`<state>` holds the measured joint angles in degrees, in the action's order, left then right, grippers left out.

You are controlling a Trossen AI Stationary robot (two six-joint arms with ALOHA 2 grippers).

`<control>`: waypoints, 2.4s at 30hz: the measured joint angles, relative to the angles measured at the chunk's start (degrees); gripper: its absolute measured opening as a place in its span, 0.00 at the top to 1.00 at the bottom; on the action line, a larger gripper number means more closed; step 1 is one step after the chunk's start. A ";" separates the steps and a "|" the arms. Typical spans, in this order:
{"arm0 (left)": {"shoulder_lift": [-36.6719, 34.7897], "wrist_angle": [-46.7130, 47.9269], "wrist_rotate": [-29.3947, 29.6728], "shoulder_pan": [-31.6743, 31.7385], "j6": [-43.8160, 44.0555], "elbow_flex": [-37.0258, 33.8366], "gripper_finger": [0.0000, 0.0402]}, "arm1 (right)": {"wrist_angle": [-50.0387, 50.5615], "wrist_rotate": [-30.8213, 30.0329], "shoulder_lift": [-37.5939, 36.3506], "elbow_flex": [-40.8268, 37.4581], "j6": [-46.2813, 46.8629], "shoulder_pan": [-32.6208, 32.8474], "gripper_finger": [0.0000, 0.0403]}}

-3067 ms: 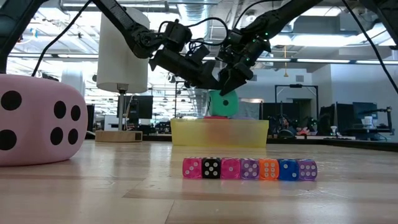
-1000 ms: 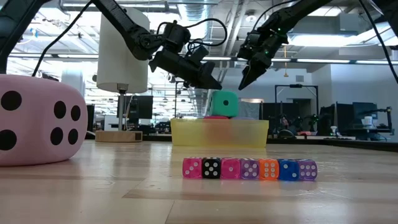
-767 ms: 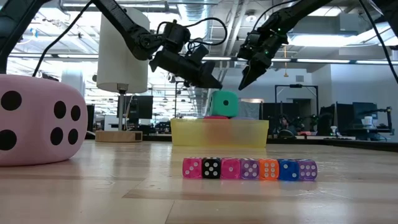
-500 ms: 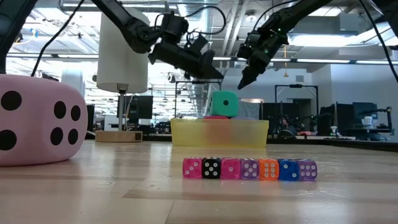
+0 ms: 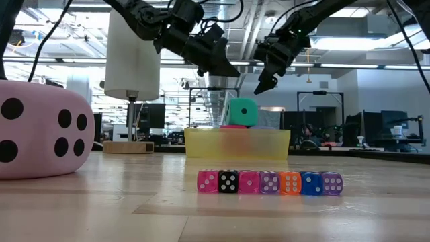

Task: Pick & Place Dice
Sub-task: Put the big light blue dice into the yellow bin

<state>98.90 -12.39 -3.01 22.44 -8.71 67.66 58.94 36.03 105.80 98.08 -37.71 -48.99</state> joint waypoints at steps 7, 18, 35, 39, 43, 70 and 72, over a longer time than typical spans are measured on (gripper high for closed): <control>-2.48 2.90 7.41 -2.48 -0.02 0.00 1.00 | -1.60 -4.92 -0.02 0.00 4.74 1.89 0.01; -3.10 5.71 14.67 -4.58 3.34 -2.23 1.00 | -8.19 -9.69 -1.12 0.00 12.05 1.96 0.08; -12.59 -1.56 14.79 -4.00 5.13 -10.61 1.00 | -12.98 -13.32 -4.56 0.04 12.12 1.66 0.19; -13.62 -2.74 14.84 -4.00 5.15 -11.79 1.00 | -12.88 -15.56 -4.48 0.04 12.22 1.70 0.19; -13.53 -2.09 14.78 -4.00 5.17 -12.20 1.00 | -12.83 -15.36 -4.48 0.04 12.26 2.08 0.19; -13.51 -3.25 14.75 -4.00 5.12 -12.17 0.99 | -14.38 -32.90 -4.46 0.04 11.85 7.62 0.93; -13.47 -3.54 14.75 -4.00 5.12 -12.17 0.99 | -14.55 -33.09 -4.46 0.04 12.10 7.18 0.98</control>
<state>85.42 -15.93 11.75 18.44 -3.60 55.48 44.39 2.94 101.34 98.13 -25.61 -41.81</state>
